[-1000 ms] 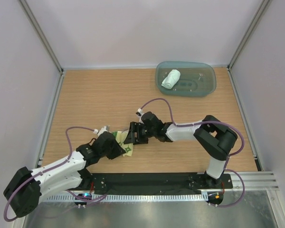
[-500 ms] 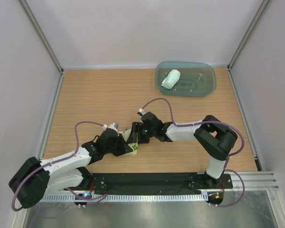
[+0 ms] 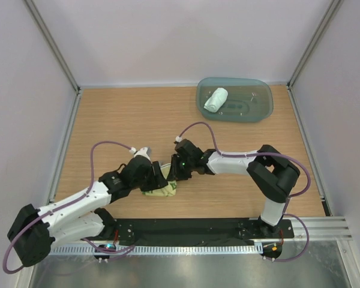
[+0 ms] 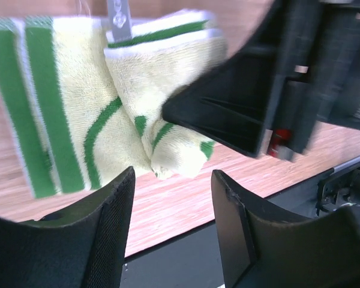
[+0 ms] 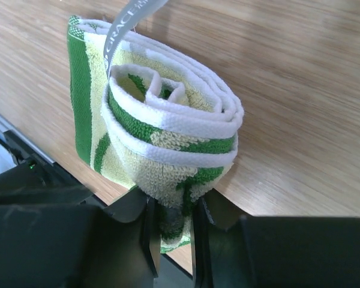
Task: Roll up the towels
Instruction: Roll the towel
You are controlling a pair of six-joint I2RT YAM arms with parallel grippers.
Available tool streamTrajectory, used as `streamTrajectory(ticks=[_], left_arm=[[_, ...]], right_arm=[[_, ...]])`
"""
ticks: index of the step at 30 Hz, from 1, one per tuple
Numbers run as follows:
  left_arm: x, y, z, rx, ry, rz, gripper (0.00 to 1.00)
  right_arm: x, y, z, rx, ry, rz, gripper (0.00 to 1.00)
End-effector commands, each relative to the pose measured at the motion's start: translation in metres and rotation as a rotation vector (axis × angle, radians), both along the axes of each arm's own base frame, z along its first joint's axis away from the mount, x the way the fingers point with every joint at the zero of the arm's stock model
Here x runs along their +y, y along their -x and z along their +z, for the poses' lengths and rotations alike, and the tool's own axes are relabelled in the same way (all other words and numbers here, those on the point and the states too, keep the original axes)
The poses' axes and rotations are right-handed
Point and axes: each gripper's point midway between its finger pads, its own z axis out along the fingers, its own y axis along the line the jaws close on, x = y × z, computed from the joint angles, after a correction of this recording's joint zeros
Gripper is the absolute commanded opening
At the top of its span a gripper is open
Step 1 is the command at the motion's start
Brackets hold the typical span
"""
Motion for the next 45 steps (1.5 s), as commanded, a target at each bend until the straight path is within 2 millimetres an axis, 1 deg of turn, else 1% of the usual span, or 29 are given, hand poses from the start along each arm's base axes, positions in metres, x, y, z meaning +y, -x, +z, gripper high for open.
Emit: streamTrajectory(ticks=[1,2,3,5,6,8,9,11,12,13,15,16,17,18,19,21,22,25,27,28,31,33,34,36,37,39,41,43,45], left_arm=[[0.022,-0.004,0.025,-0.120,-0.142,0.000,0.55],[0.026,-0.003,0.030,-0.142,-0.161,0.003,0.55],[0.025,-0.003,0.034,-0.183,-0.180,-0.001,0.55],[0.019,-0.004,0.043,-0.232,-0.182,-0.006,0.55],[0.017,-0.005,0.044,-0.254,-0.197,-0.013,0.56],[0.003,-0.001,0.048,-0.282,-0.203,-0.062,0.56],[-0.004,-0.002,0.043,-0.288,-0.226,-0.080,0.56],[-0.018,0.000,0.046,-0.331,-0.256,-0.119,0.56],[-0.028,0.002,0.039,-0.337,-0.276,-0.148,0.57],[-0.033,0.001,0.038,-0.357,-0.290,-0.166,0.58],[-0.046,0.000,0.037,-0.371,-0.298,-0.193,0.65],[-0.053,-0.002,0.030,-0.375,-0.320,-0.214,0.69],[-0.059,-0.005,0.034,-0.383,-0.316,-0.212,0.74],[-0.063,-0.006,0.034,-0.387,-0.326,-0.222,0.75],[-0.065,-0.007,0.023,-0.374,-0.368,-0.234,0.77],[-0.071,-0.010,0.021,-0.375,-0.391,-0.243,0.80],[-0.071,-0.010,0.011,-0.360,-0.424,-0.254,0.82],[-0.072,-0.010,0.001,-0.335,-0.455,-0.260,0.82],[-0.071,-0.005,-0.007,-0.305,-0.457,-0.263,0.79],[-0.066,-0.002,-0.014,-0.290,-0.465,-0.264,0.78],[-0.065,0.006,-0.024,-0.260,-0.433,-0.270,0.75],[-0.064,0.010,-0.032,-0.242,-0.429,-0.277,0.67],[-0.064,0.011,-0.033,-0.237,-0.428,-0.280,0.61],[-0.064,0.012,-0.038,-0.229,-0.446,-0.285,0.56],[-0.062,0.012,-0.040,-0.222,-0.457,-0.272,0.51],[-0.061,0.013,-0.042,-0.213,-0.473,-0.257,0.52],[-0.056,0.015,-0.048,-0.194,-0.497,-0.239,0.61],[-0.054,0.016,-0.051,-0.185,-0.515,-0.231,0.66],[-0.057,0.016,-0.049,-0.193,-0.520,-0.232,0.69]], right_arm=[[-0.010,-0.005,0.015,-0.004,0.094,-0.042,0.07],[-0.014,-0.002,0.013,0.022,0.120,-0.046,0.06],[-0.010,-0.005,0.017,0.029,0.114,-0.057,0.05],[-0.012,-0.001,0.011,0.060,0.142,-0.057,0.05],[-0.010,0.000,0.011,0.067,0.148,-0.055,0.04],[-0.008,0.002,0.009,0.086,0.157,-0.052,0.04],[-0.007,0.002,0.008,0.093,0.157,-0.054,0.04],[-0.007,0.002,0.009,0.102,0.161,-0.059,0.04],[-0.006,0.000,0.011,0.102,0.159,-0.066,0.04],[-0.006,0.000,0.011,0.103,0.161,-0.069,0.04],[-0.006,0.001,0.011,0.109,0.159,-0.071,0.05],[-0.006,0.002,0.011,0.111,0.160,-0.070,0.06],[-0.006,0.002,0.011,0.114,0.162,-0.069,0.06],[-0.006,0.002,0.012,0.115,0.159,-0.068,0.06],[-0.006,0.003,0.012,0.116,0.160,-0.066,0.06],[-0.005,0.003,0.012,0.118,0.157,-0.065,0.06],[-0.005,0.003,0.014,0.117,0.152,-0.062,0.06],[-0.005,0.004,0.016,0.119,0.148,-0.061,0.06],[-0.005,0.005,0.018,0.119,0.148,-0.057,0.07],[-0.005,0.005,0.019,0.118,0.145,-0.057,0.07],[-0.003,0.005,0.023,0.123,0.136,-0.052,0.08],[-0.002,0.007,0.024,0.135,0.128,-0.046,0.09],[0.000,0.007,0.025,0.140,0.120,-0.050,0.10],[0.001,0.008,0.026,0.152,0.113,-0.050,0.12],[0.001,0.008,0.026,0.162,0.108,-0.059,0.12],[0.003,0.010,0.027,0.184,0.081,-0.055,0.13],[0.005,0.009,0.028,0.197,0.057,-0.064,0.13],[0.005,0.010,0.028,0.211,0.050,-0.063,0.13],[0.005,0.009,0.029,0.216,0.042,-0.069,0.13]])
